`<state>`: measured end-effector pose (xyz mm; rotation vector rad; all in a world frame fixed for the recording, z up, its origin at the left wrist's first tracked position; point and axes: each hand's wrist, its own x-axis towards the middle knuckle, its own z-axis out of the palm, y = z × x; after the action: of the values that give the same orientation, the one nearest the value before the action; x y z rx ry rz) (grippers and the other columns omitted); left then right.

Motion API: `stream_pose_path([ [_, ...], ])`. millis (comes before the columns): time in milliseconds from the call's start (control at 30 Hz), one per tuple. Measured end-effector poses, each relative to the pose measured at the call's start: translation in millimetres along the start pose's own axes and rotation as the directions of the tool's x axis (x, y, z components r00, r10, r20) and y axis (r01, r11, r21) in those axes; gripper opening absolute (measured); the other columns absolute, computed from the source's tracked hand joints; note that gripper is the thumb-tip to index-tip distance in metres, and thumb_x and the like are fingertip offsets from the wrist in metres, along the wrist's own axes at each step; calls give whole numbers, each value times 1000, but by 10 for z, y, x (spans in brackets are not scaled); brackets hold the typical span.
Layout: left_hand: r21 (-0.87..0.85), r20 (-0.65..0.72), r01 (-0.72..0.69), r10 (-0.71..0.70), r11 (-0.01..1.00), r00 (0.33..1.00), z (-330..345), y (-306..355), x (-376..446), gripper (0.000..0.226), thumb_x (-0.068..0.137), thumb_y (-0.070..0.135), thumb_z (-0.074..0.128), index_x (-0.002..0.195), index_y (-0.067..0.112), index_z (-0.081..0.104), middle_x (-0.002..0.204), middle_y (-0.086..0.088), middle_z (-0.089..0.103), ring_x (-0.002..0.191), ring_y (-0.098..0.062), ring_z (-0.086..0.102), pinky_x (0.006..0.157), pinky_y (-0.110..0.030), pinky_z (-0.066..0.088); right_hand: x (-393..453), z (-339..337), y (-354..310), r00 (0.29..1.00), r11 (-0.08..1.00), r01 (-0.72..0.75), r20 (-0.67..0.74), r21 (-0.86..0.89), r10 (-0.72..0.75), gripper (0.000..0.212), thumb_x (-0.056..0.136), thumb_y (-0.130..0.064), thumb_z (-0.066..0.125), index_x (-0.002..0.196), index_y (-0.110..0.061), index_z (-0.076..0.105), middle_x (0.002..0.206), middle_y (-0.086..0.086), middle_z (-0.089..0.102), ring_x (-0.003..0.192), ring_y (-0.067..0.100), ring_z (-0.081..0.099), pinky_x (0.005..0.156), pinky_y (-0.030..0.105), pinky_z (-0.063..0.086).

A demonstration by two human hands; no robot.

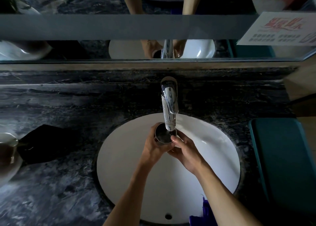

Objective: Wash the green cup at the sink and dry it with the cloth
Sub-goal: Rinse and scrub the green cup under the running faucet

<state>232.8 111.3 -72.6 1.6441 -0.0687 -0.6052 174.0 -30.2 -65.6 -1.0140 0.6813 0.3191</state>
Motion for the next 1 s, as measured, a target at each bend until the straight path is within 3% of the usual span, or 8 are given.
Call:
stream_pose_path([
  [133,8,6,21,-21,1000,1000,16,-22,-8,78,70,15,91,137,24,53,130,6,71,122,-8,67,103,-31,56,-34,65,65,999,999,31,-12,-11,-31,39,98,-27,64,137,-33,65,132,5,74,121,24,71,97,37,58],
  [233,39,45,34,-35,999,998,7,-85,-22,81,75,-1,92,142,16,50,124,24,73,118,9,65,94,-9,51,-29,31,59,996,998,69,-65,0,-69,39,101,-22,59,139,-31,64,129,8,75,118,23,72,88,29,59],
  [367,15,19,35,-35,999,999,16,-67,-18,78,76,2,92,139,24,51,132,5,68,118,4,66,95,-14,52,1,9,78,997,998,61,-35,-19,-62,41,102,-16,60,142,-25,62,131,11,74,122,26,70,94,33,59],
  [467,47,43,19,-21,999,999,14,-61,11,77,80,-7,87,138,24,49,133,8,64,117,16,62,91,-2,46,20,-25,108,988,994,87,-134,65,-78,39,103,-13,59,142,-19,62,129,14,74,122,29,70,94,37,58],
  [567,48,37,14,-16,999,999,13,-56,26,77,79,-5,89,137,27,50,132,4,65,116,11,64,95,-11,50,-21,15,60,996,997,83,-46,-9,-83,37,103,-14,58,139,-24,65,132,9,74,124,23,69,97,32,58],
  [800,46,19,2,-3,999,1000,17,-44,31,73,73,4,88,134,25,53,129,-2,67,114,3,68,93,-15,54,-18,71,20,993,996,86,-81,-10,-86,38,103,-10,56,138,-21,65,131,12,74,124,25,69,104,40,54],
  [900,51,31,10,-12,999,999,12,-91,31,75,77,-11,85,137,18,52,129,2,68,113,8,67,91,-10,52,-14,78,37,986,995,88,-149,55,-79,35,104,-9,54,135,-18,67,128,16,74,122,30,70,99,40,56],
  [1000,35,18,18,-18,999,1000,-1,-92,16,74,76,1,90,138,20,54,129,1,70,116,0,68,96,-18,54,-22,110,42,992,996,84,-101,20,-82,39,103,-7,54,138,-21,66,130,11,74,123,24,69,100,38,56],
])
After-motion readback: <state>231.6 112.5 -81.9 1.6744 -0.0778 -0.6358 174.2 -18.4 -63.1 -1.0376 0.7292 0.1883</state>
